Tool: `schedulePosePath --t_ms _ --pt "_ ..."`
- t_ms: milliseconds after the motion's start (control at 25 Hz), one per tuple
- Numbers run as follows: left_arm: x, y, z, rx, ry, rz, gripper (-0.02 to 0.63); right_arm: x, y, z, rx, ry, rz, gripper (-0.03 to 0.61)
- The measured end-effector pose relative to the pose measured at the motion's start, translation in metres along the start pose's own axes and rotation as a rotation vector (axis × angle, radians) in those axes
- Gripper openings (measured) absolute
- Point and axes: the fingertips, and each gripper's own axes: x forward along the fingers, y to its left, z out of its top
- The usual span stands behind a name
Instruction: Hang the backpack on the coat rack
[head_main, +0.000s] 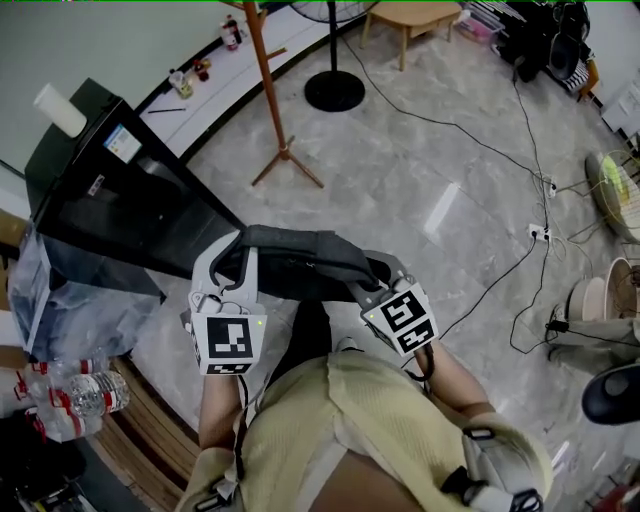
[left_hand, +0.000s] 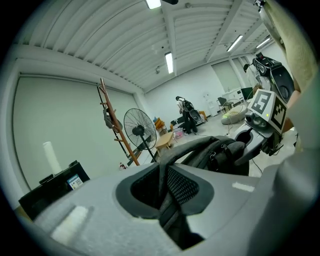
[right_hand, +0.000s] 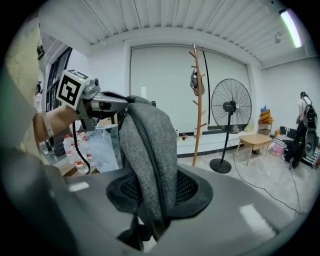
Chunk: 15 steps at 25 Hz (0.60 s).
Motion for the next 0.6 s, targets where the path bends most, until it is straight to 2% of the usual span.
schedulePosePath --t_ms 280,600 --pt "0.061 0.028 -0.011 -0.035 -0.002 -0.061 0.046 0.044 -0.036 0.009 0.045 0.045 -0.026 0.104" --pt "0.13 0.068 -0.025 -0.059 -0.007 -0.13 0.046 0.099 -0.084 0.033 0.05 0.073 -0.068 0.103"
